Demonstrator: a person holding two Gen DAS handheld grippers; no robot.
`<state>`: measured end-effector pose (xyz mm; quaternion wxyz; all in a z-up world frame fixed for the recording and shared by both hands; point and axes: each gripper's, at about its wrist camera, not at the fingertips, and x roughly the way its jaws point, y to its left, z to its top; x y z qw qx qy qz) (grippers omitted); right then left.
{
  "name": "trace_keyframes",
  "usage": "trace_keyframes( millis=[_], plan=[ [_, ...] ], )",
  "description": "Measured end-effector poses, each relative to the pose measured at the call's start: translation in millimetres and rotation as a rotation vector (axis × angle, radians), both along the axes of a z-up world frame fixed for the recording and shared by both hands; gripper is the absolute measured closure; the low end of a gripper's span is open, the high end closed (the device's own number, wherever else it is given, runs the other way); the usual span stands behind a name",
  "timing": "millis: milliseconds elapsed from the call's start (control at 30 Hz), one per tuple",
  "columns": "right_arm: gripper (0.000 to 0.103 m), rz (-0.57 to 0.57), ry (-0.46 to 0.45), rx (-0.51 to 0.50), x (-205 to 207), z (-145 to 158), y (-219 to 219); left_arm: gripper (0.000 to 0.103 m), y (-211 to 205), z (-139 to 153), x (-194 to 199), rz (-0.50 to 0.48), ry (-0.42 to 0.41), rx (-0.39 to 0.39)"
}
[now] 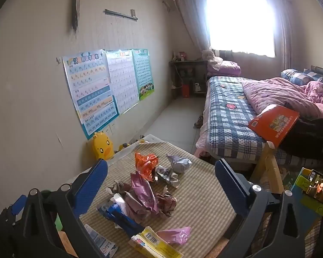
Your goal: Collect trash
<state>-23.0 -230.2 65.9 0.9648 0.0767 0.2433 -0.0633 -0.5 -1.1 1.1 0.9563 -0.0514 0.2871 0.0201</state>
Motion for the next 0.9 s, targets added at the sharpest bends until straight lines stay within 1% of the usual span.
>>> trace_keyframes(
  millis=[67, 100, 167, 233, 300, 367, 433, 533, 667, 900],
  plan=[
    [0.007, 0.001, 0.012, -0.002, 0.7, -0.7, -0.4, 0.005, -2.4, 1.2, -0.2, -0.004, -0.015, 0.023],
    [0.007, -0.001, 0.011, -0.003, 0.8, -0.7, -0.6, 0.005, -4.2, 6.7, -6.8, 0.016, -0.045, 0.047],
    [0.007, -0.003, 0.012, -0.003, 1.3, -1.0, -0.4, 0.005, -0.8, 5.9, 0.1, 0.023, -0.004, 0.037],
    [0.008, -0.003, 0.012, 0.001, 1.2, -0.2, -3.8, 0.005, 1.5, 7.8, -1.5, 0.025, -0.014, 0.054],
    [0.007, -0.004, 0.005, 0.001, 0.9, -0.2, -2.9, 0.005, -1.2, 0.4, -0.7, 0.033, -0.018, 0.076],
    [0.007, -0.007, 0.012, 0.004, 2.4, -2.2, -4.4, 0.005, -6.1, 1.9, 0.0, 0.046, -0.021, 0.117],
    [0.007, -0.007, 0.013, 0.003, 4.4, -2.4, -3.0, 0.005, -7.6, 3.1, -0.3, 0.054, -0.026, 0.136],
    [0.008, -0.008, 0.007, 0.004, 5.3, -1.9, -1.3, 0.005, -6.9, 4.0, -0.6, 0.062, -0.029, 0.134],
    [0.008, -0.006, -0.002, 0.007, 0.2, 0.2, -5.1, 0.005, -7.1, 1.0, 3.0, 0.039, 0.023, 0.106],
    [0.007, -0.004, -0.003, 0.003, -1.9, 1.1, -4.7, 0.005, -11.6, 0.3, 1.4, 0.023, 0.033, 0.126]
  ],
)
